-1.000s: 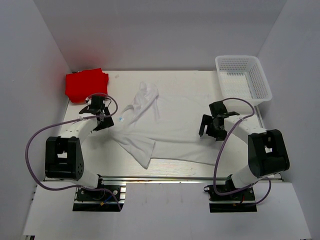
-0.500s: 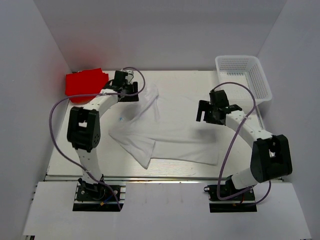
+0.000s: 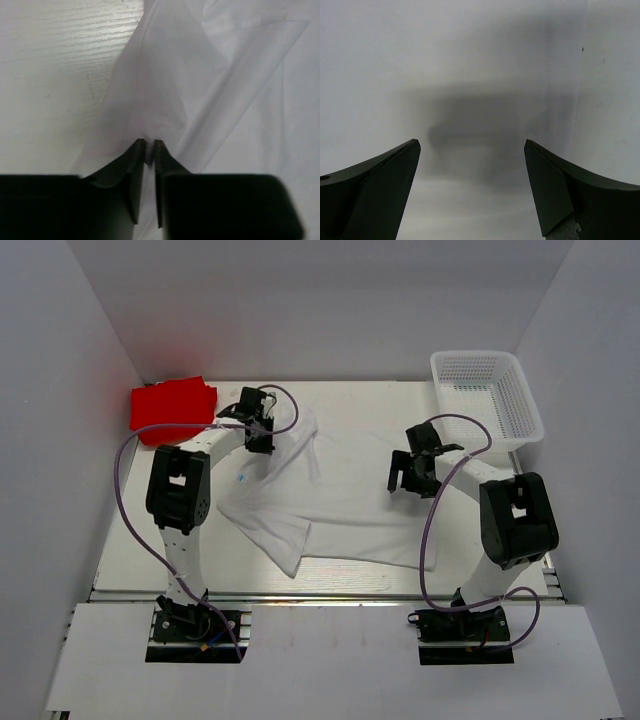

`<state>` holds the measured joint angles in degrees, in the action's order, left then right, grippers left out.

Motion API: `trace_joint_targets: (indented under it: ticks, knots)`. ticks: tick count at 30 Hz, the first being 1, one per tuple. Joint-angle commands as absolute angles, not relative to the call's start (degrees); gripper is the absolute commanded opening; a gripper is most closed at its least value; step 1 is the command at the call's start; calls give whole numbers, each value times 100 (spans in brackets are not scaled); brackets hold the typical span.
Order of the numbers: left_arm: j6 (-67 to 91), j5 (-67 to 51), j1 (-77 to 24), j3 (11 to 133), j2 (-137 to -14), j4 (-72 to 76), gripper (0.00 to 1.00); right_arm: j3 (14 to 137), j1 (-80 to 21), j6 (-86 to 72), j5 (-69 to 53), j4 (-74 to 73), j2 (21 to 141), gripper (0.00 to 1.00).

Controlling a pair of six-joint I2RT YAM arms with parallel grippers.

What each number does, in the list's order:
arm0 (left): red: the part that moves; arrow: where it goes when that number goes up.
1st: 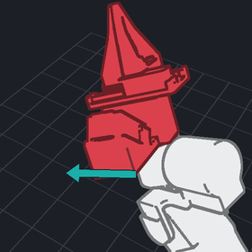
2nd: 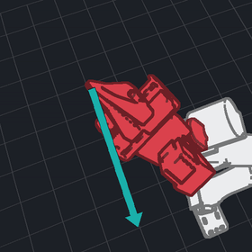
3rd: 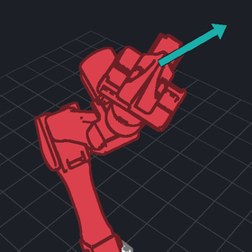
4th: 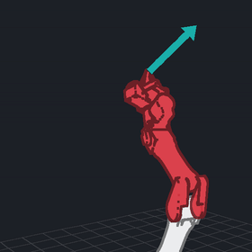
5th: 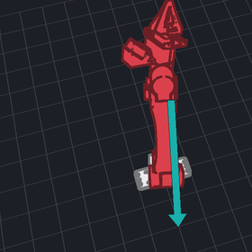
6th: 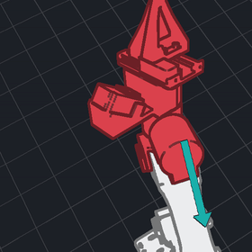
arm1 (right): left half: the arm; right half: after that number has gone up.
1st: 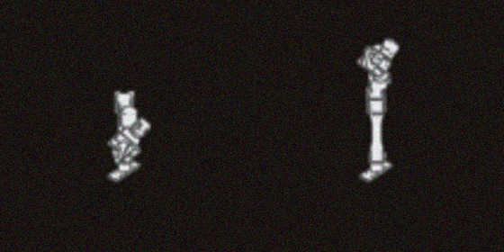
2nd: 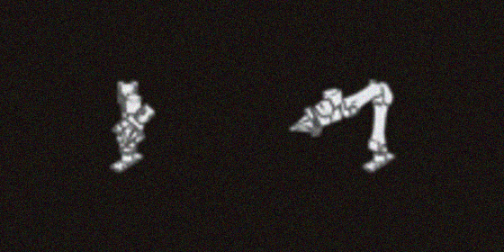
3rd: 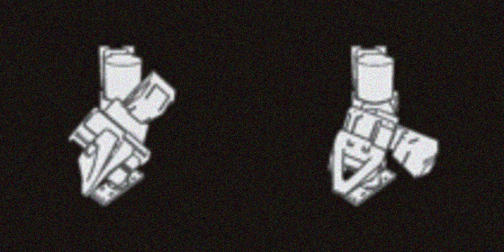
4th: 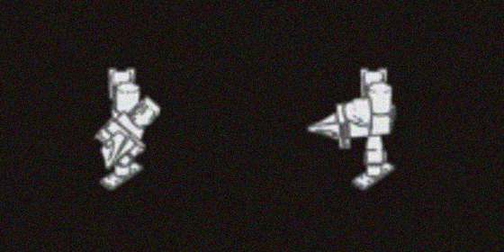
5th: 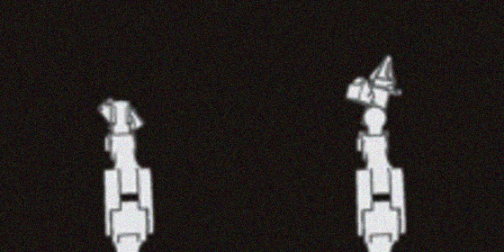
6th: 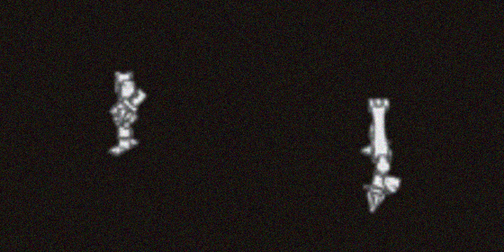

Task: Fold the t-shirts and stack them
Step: Flatten out the tshirt

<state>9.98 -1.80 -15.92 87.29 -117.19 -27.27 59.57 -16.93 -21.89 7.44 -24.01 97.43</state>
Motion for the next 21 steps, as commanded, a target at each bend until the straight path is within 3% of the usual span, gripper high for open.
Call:
trace_joint_targets:
  ticks: [1,2,3,13,21]
  knots:
    - [897,34,-1678,9052,-11812,-2961,22,6196,-1670,-2241,800,-2461,9861,90]
    - [896,113,-1679,9053,-11812,-2962,17,6188,-1661,-2250,791,-2452,9905,90]
    - [896,114,-1679,9053,-11812,-2962,0,6196,-1661,-2259,782,-2452,9923,90]
    - [1020,842,-1494,8613,-11320,-2146,0,6047,-1635,-2276,879,-2496,9949,90]
    - [800,1538,-1038,9755,-12093,-2469,0,6055,-1530,-2232,1019,-2593,10124,90]
